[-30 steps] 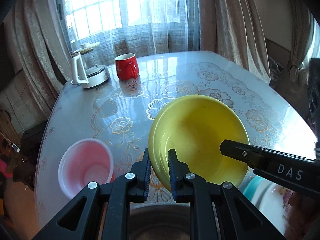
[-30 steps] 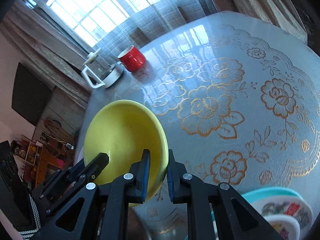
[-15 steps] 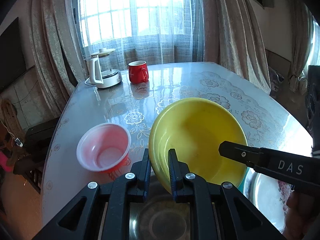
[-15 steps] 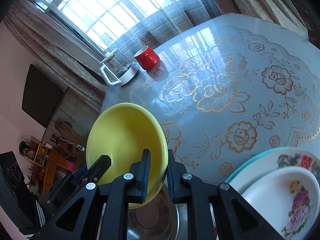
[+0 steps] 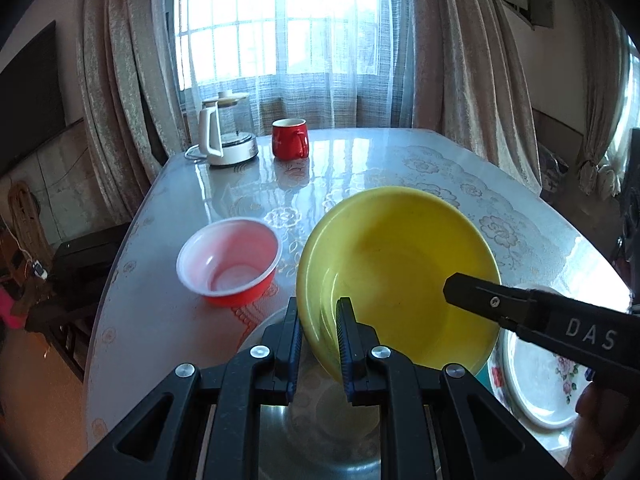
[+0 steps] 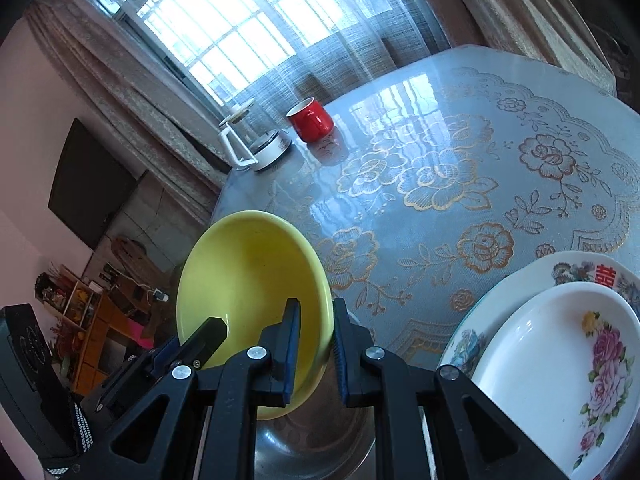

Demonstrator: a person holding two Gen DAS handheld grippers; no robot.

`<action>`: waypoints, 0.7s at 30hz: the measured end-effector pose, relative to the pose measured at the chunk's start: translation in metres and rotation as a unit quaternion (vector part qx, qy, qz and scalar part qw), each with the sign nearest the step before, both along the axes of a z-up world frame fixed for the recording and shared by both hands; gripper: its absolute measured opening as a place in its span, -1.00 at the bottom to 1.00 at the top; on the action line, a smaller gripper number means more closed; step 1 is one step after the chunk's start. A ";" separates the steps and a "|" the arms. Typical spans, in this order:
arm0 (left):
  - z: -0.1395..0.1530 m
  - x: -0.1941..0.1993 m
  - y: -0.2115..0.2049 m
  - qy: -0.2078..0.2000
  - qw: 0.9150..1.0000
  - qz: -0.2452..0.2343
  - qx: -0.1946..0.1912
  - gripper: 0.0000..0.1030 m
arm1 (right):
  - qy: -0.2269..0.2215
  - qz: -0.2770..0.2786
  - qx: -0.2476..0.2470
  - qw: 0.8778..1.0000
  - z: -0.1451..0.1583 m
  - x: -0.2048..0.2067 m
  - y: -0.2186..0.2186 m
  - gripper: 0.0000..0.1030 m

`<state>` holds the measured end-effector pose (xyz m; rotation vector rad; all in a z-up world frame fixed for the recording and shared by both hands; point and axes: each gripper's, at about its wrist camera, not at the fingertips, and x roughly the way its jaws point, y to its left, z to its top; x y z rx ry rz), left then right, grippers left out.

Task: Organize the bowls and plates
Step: 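Lift the yellow bowl with both grippers and lower it into the steel bowl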

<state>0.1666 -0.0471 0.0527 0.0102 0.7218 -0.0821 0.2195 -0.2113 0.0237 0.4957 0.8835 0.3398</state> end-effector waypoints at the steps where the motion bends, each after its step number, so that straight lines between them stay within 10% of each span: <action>1: -0.001 -0.002 0.002 0.001 1.000 0.002 -0.001 -0.67 | -0.001 0.001 0.001 1.000 0.000 -0.001 0.002 -0.70; 21: -0.024 -0.031 0.028 0.016 1.000 0.023 -0.009 -0.66 | -0.009 0.034 -0.017 0.999 -0.005 -0.034 0.025 -0.70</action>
